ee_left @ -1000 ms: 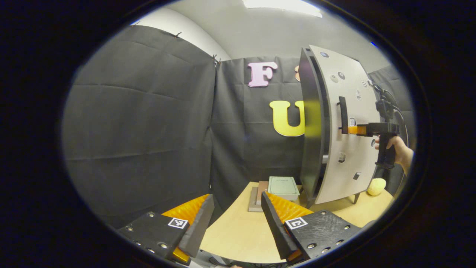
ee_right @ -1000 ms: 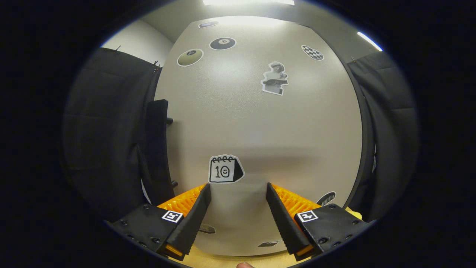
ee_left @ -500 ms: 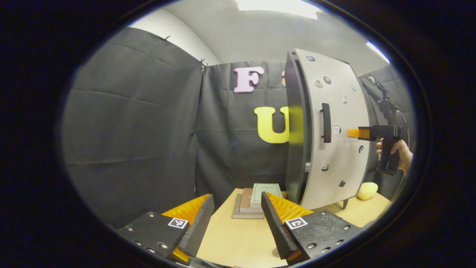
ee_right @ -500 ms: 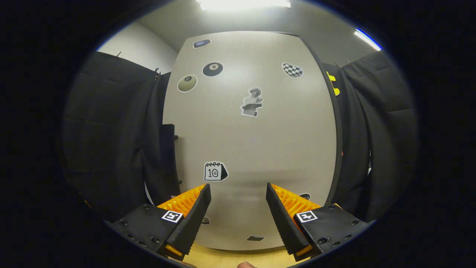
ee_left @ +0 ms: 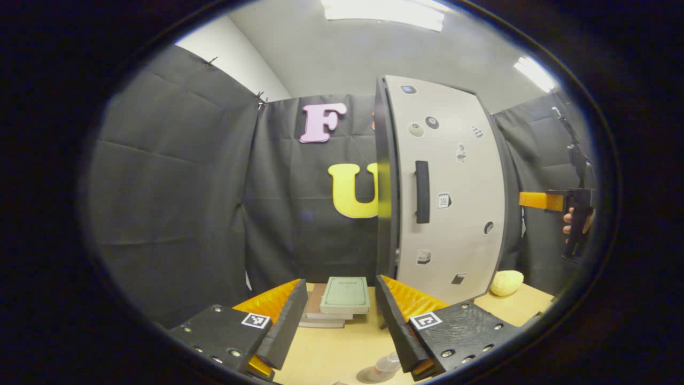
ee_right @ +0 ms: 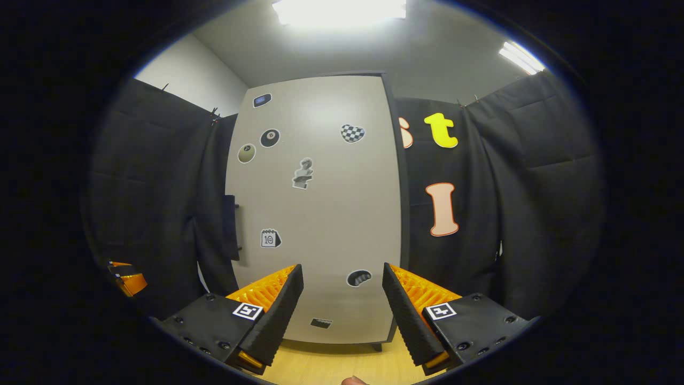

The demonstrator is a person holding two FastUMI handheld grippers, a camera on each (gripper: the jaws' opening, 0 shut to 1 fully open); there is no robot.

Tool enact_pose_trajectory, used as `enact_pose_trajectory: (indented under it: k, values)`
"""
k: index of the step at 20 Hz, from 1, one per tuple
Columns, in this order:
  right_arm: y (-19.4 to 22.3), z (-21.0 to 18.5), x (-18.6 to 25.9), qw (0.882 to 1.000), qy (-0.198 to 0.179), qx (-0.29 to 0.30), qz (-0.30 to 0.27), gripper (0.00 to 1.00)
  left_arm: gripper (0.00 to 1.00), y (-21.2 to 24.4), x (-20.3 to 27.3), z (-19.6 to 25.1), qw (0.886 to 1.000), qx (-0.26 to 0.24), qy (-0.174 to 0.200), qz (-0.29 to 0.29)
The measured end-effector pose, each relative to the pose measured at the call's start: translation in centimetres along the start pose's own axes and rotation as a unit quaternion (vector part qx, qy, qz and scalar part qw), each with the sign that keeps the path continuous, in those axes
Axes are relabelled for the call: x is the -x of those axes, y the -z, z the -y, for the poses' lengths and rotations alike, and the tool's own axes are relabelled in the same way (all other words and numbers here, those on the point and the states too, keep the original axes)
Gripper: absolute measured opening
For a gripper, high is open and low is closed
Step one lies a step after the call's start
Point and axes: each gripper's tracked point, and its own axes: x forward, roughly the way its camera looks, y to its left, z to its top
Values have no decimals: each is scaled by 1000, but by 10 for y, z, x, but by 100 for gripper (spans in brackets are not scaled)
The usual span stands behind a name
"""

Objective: Open the cabinet door with the right hand, grasp the bottle in the cabinet with the left hand and place it on the coaster, then close the cabinet door with the right hand.

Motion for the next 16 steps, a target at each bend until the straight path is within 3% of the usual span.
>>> enact_pose_trajectory:
  k: [7, 9, 16]
  values:
    - [9, 87, 48, 999, 49, -4, 1, 95, 77, -26, -10, 65, 999, -12, 38, 22]
    - [14, 104, 59, 998, 57, -1, -1, 95, 82, -29, -10, 78, 999, -14, 45, 23]
    - [33, 132, 83, 998, 59, -2, -2, 95, 77, -29, -14, 102, 998, -21, 48, 20]
